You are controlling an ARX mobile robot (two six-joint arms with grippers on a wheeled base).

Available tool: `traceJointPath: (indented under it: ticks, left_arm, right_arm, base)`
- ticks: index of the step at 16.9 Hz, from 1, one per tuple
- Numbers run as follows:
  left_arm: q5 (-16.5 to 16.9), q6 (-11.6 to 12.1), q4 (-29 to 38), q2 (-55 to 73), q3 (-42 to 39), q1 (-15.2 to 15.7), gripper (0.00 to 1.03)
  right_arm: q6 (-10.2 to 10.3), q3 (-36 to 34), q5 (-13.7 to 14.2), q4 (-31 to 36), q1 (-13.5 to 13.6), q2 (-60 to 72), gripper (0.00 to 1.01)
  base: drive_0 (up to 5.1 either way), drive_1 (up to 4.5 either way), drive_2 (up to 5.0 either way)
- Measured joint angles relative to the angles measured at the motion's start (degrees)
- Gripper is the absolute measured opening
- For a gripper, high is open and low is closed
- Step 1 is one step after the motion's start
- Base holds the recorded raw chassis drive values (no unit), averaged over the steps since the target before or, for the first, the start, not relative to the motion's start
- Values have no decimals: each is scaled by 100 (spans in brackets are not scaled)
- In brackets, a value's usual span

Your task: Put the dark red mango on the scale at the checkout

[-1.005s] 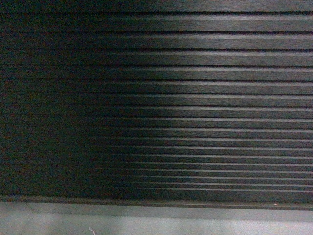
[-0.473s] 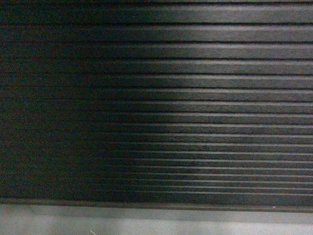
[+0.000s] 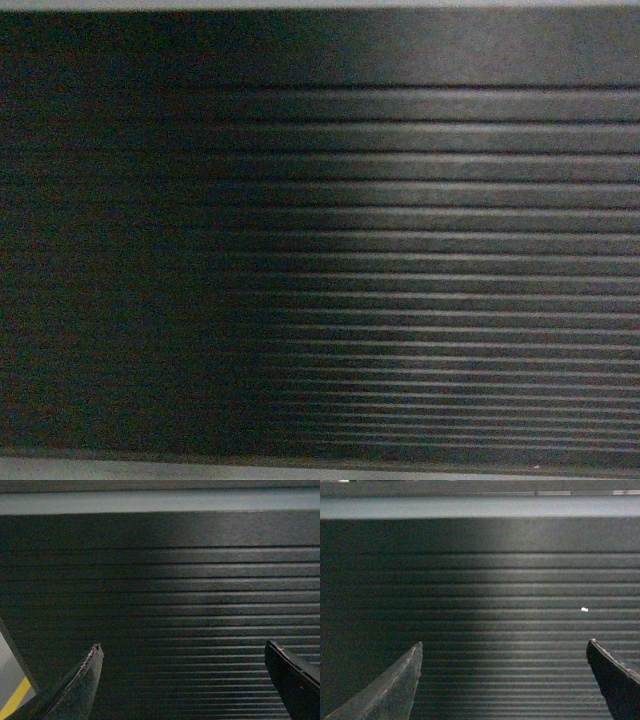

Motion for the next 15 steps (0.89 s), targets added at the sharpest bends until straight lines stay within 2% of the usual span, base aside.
traceJointPath:
  ticks: [15]
  left_arm:
    - [9,11,-2,0,0,0,98]
  right_arm:
    - [7,0,7,-4,0,0,98]
  base:
    - [0,0,0]
